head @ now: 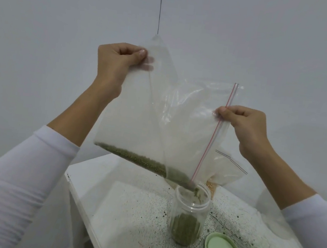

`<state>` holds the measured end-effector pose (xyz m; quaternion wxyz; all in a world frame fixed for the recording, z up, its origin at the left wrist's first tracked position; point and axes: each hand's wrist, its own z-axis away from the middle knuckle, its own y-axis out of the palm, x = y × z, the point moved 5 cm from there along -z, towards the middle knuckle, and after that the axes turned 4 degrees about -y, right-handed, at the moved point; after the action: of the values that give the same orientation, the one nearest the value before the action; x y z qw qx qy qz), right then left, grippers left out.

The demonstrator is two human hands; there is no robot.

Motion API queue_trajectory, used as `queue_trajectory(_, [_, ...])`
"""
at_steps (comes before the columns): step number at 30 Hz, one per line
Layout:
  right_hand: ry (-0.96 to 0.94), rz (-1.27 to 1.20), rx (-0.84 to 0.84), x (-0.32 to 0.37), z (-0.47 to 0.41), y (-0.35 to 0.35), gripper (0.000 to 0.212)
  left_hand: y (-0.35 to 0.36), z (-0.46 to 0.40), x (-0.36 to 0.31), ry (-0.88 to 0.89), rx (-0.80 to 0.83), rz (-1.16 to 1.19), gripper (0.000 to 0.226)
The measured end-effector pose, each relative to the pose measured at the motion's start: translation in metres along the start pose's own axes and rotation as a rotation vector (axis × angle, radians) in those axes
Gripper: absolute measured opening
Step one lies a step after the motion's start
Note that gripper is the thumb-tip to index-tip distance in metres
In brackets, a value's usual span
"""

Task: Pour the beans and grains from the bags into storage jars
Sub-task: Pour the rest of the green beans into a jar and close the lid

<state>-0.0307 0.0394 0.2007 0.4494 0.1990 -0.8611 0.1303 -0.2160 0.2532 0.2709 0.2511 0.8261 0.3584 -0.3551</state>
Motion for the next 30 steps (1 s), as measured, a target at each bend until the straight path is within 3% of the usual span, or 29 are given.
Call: queue_trajectory(30, [0.019,0.002,-0.028,-0.0002,0.0054,0.0008,0.007,-0.0004,-0.0017,-0.0003,-0.017,0.007,0.025,0.008])
